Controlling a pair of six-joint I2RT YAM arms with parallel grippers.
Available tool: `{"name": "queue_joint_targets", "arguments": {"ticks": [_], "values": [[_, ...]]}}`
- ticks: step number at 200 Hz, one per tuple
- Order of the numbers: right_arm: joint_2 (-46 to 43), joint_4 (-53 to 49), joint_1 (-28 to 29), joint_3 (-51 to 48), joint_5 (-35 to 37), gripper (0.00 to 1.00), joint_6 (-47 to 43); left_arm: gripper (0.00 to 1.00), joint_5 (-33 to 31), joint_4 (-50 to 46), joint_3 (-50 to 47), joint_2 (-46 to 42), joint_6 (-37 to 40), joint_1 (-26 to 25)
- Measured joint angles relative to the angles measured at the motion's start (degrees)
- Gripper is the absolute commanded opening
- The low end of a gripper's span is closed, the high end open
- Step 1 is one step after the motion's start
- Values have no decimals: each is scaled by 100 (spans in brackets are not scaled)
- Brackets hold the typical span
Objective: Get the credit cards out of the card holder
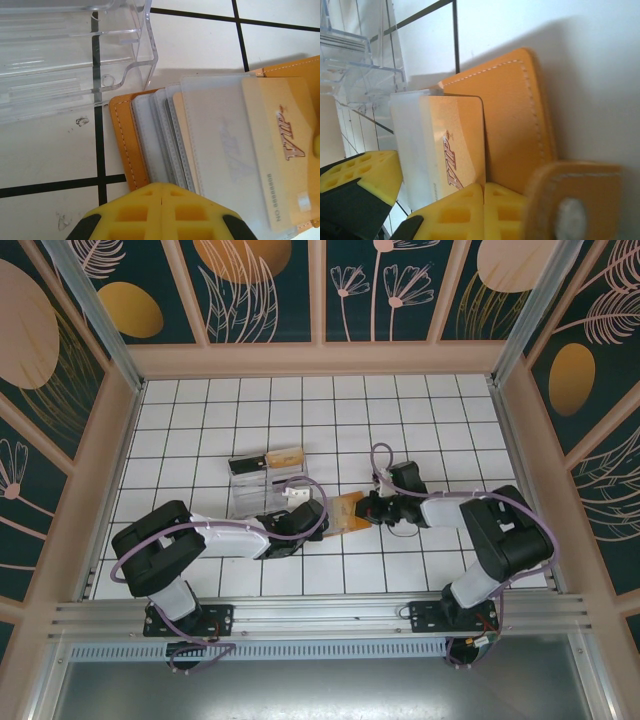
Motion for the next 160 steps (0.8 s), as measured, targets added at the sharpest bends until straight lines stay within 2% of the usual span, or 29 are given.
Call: {"name": "queue_joint_targets", "arguments": {"ticks": [38, 85, 109, 120, 138, 160], "values": [[-280, -153, -245, -181, 17, 3, -48, 2, 2, 0, 0, 0, 2, 0], [-1029, -389, -431, -391, 74, 0, -55, 4, 20, -4, 0, -7, 20, 0], [-1423, -479, -437, -398, 120, 0, -44, 13, 98, -122, 2, -109, 44, 0], [-1582, -518, -437, -398, 146, 0, -44, 20, 149, -236, 2, -208, 44, 0], [-1843, -605, -437, -396, 177, 0, -46, 26, 170, -426, 2, -505, 70, 0], [-2055, -802, -424, -297, 240, 0, -57, 39, 170, -553, 11, -977, 46, 0]]}}
